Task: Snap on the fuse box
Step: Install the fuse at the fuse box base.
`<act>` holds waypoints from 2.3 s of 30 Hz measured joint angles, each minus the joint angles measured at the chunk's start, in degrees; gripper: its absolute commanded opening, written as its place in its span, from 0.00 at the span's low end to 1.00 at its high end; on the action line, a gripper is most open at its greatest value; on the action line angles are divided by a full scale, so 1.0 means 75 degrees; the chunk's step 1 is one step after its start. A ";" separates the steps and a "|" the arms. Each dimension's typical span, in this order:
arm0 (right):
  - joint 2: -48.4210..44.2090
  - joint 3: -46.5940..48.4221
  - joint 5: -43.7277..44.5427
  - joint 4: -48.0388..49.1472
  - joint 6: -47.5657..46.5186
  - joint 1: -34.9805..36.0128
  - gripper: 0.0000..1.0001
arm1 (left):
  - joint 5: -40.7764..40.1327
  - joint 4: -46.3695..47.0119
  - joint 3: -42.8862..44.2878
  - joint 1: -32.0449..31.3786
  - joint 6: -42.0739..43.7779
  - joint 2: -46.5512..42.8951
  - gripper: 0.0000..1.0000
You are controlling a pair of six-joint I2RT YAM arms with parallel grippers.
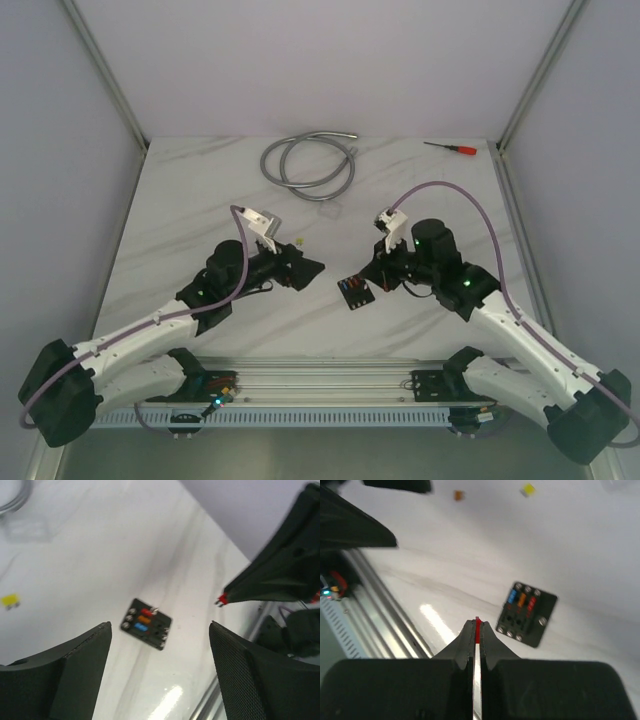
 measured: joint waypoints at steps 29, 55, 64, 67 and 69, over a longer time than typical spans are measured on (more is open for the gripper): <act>0.2404 -0.0577 0.3867 0.0271 0.0883 0.1501 0.00 | -0.1929 -0.2171 -0.0006 0.1183 -0.1891 0.1160 1.00; 0.3139 -0.0685 0.4581 0.0950 0.1174 0.1673 0.00 | -0.1929 -0.2291 0.0006 0.1239 -0.1993 0.1218 1.00; 0.3147 -0.0758 0.4622 0.1116 0.1230 0.1673 0.00 | -0.1929 -0.2288 0.0006 0.1244 -0.1993 0.1218 1.00; 0.3188 -0.0761 0.4628 0.1204 0.1230 0.1673 0.00 | -0.1929 -0.2291 0.0006 0.1244 -0.1993 0.1218 1.00; 0.3203 -0.0761 0.4628 0.1247 0.1227 0.1673 0.00 | -0.1929 -0.2288 0.0006 0.1244 -0.1993 0.1215 1.00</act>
